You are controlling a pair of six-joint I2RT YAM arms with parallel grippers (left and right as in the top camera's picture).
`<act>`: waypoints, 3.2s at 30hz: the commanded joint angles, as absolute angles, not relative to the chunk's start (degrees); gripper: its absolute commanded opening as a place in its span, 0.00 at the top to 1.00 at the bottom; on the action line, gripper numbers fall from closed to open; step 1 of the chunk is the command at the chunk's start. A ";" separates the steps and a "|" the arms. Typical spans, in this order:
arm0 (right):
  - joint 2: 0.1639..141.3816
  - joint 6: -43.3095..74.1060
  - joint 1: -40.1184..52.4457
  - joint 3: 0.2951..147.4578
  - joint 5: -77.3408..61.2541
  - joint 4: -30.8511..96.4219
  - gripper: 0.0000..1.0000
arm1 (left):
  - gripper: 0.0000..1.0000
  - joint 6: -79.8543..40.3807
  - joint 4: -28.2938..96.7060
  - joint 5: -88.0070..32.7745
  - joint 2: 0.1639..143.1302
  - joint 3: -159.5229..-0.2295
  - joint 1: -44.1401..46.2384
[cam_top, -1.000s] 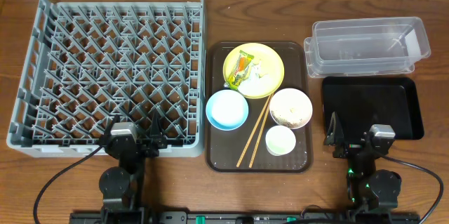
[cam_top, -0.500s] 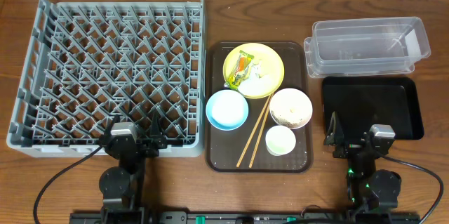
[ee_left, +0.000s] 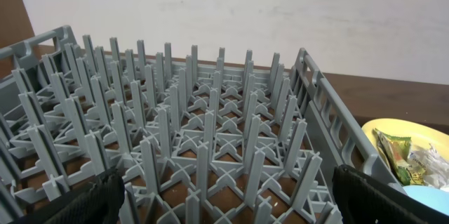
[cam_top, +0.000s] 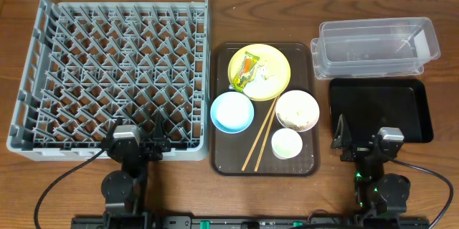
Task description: Sort waste into correct bins and load items into the dishwasher rack
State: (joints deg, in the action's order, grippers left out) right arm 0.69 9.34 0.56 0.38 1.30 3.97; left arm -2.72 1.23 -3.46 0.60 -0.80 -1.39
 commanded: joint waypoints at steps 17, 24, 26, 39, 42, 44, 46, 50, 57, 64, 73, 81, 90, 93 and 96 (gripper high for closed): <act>0.32 8.51 0.49 0.32 2.15 2.76 0.01 | 0.04 -2.70 3.77 -3.81 0.89 -0.23 -1.19; 0.32 11.62 0.49 0.34 1.43 2.59 0.01 | 0.04 -5.19 3.88 -3.79 1.96 -1.28 -1.19; 0.34 13.13 0.49 0.58 1.41 2.59 0.01 | 0.04 -5.19 4.29 -3.81 2.76 -2.31 -1.19; 13.54 11.94 0.49 14.39 -3.38 8.88 0.01 | 0.04 -5.17 19.27 -3.79 19.57 -21.63 -1.19; 21.71 8.99 0.49 20.51 -7.11 10.68 0.01 | 0.04 -5.19 24.45 -3.81 25.93 -27.44 -1.19; 27.44 7.73 0.49 25.04 -9.63 12.88 0.01 | 0.04 -5.19 28.14 -3.81 29.74 -31.00 -1.19; 33.95 6.46 0.51 30.33 -12.27 16.10 0.01 | 0.04 -5.19 31.73 -3.81 33.39 -34.44 -1.19; 46.39 3.97 0.51 41.10 -16.93 24.32 0.01 | 0.04 -5.21 38.92 -4.10 39.44 -40.97 -1.19; 66.26 -1.21 2.55 59.92 -18.85 43.46 0.01 | 0.04 -5.21 48.12 -4.08 46.22 -47.70 -1.19; 74.85 3.73 3.01 63.16 -26.44 37.91 0.01 | 0.04 -5.21 48.80 -4.08 46.30 -47.72 -1.19; 82.85 7.75 14.50 63.16 -17.82 24.58 0.01 | 0.04 -5.21 48.71 -4.49 46.30 -47.72 -1.19; 93.80 16.97 24.18 63.16 -3.55 18.70 0.25 | 0.04 -5.21 48.12 -4.49 46.35 -47.70 -1.19; 106.04 21.71 28.88 63.16 -2.35 12.71 0.36 | 0.04 -5.21 47.94 -4.49 46.37 -47.70 -1.19; 108.47 23.44 29.17 63.16 -2.35 11.88 0.47 | 0.04 -5.21 47.94 -4.49 46.37 -47.70 -1.19; 109.32 23.79 29.17 63.16 -2.37 11.40 0.65 | 0.04 -5.21 47.94 -4.49 46.35 -47.70 -1.19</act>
